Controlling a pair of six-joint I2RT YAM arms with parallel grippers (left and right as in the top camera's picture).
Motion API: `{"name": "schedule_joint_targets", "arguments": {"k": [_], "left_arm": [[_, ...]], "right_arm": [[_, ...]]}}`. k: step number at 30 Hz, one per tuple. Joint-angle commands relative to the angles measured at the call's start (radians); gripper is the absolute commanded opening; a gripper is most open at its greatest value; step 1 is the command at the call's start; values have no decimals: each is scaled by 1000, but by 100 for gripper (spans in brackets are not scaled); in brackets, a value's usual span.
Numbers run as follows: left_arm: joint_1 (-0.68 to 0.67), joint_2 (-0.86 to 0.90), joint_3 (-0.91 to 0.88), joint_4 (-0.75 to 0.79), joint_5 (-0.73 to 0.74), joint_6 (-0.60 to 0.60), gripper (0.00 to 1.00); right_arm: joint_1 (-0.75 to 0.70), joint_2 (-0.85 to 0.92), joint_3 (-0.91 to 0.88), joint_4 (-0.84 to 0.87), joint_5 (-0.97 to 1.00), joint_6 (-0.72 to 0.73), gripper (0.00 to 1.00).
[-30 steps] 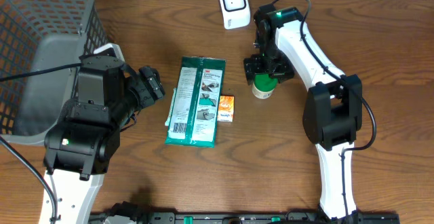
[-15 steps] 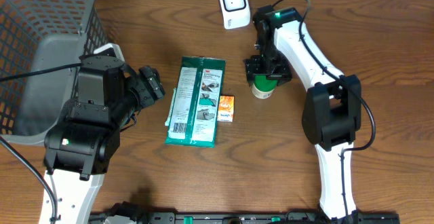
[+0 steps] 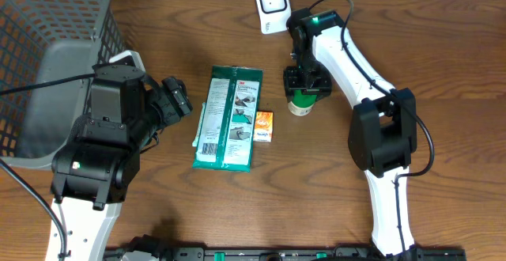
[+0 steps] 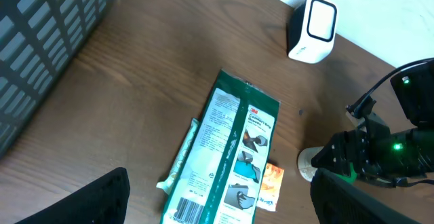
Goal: Scan the item barcode
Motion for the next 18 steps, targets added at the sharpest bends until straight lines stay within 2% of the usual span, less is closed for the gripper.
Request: {"name": "schedule_joint_targets", "arguments": {"k": [1,3,8,10,18], "left_arm": [[3,-1,16,-1,-17,18,86],[3,-1,16,-1,-17,18,86],[3,-1,16,-1,-17,18,86],[3,-1,16,-1,-17,18,86],[3,0,16,-1,-17,18,86]], "right_arm": [[8,10,5,0,0,7,59],[8,10,5,1,0,7,54],[8,10,5,0,0,6,52],[8,8,5,0,0,6,45],[5,-23,31,2,0,6,41]]}}
